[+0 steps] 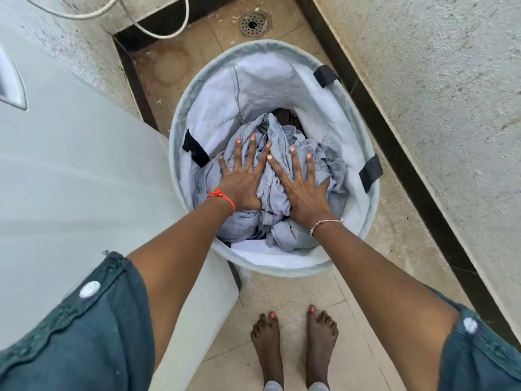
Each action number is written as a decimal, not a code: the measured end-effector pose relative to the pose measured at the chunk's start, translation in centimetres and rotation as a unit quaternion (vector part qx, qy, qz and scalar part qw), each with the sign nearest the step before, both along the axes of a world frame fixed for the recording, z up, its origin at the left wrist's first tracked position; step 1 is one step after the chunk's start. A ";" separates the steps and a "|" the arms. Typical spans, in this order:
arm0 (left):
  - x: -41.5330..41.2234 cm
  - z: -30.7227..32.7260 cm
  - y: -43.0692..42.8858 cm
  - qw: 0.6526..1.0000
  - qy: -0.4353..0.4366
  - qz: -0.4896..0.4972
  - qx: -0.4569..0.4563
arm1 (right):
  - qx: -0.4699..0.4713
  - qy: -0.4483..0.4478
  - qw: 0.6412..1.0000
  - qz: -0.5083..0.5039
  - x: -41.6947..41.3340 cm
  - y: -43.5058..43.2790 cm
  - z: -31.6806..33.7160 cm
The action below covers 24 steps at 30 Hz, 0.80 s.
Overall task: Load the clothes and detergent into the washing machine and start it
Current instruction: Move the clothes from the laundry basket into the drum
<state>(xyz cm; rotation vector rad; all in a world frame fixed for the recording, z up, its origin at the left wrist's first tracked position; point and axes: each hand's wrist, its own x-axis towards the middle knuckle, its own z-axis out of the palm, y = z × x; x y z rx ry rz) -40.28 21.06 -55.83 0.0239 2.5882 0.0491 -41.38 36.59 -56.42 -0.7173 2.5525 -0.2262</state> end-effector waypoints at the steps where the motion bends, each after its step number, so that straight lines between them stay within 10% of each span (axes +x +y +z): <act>1: 0.2 -0.2 0.2 1.000 0.001 0.002 0.006 | -0.009 -0.002 1.000 0.000 0.2 0.0 -0.2; 15: 3.3 2.9 3.3 0.992 0.088 0.033 0.088 | -0.013 0.147 0.988 0.044 1.9 0.9 0.7; 24: 4.3 15.3 5.0 0.949 0.293 0.016 0.117 | -0.091 0.223 0.971 0.018 2.1 3.5 17.8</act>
